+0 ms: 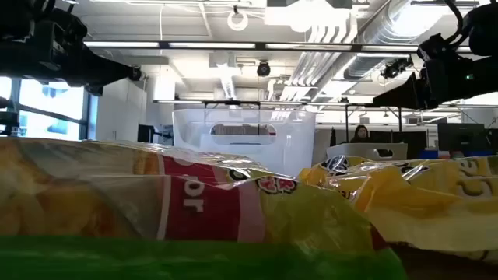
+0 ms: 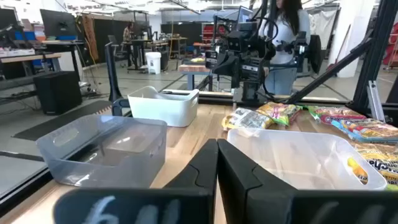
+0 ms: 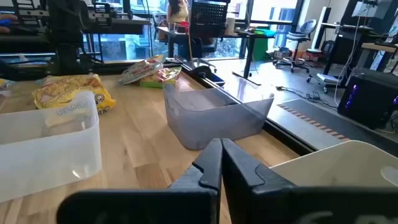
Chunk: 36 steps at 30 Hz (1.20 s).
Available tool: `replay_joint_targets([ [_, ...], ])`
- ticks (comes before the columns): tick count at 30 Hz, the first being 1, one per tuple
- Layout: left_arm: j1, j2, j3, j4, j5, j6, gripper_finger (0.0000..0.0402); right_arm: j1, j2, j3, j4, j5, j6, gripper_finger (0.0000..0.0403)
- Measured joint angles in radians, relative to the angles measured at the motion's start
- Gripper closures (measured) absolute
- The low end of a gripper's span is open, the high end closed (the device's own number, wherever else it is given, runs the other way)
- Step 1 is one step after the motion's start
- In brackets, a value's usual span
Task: Sort Maruchan noodles
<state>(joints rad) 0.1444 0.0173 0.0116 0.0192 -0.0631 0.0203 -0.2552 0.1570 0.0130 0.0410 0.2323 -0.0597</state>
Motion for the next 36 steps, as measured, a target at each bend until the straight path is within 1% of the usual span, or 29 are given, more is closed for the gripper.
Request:
replay_joint_targets([
  [24, 0.000, 0.000, 0.000, 0.000, 0.000, 0.000, 0.0401, 0.000, 0.000, 0.000, 0.000, 0.000, 0.000, 0.0402],
  [28, 0.000, 0.036, 0.000, -0.004, 0.000, 0.000, 0.0401, 0.000, 0.000, 0.000, 0.000, 0.000, 0.000, 0.0402],
  [36, 0.000, 0.052, 0.000, 0.002, 0.000, 0.000, 0.0401, 0.000, 0.000, 0.000, 0.001, 0.003, -0.006, 0.0402],
])
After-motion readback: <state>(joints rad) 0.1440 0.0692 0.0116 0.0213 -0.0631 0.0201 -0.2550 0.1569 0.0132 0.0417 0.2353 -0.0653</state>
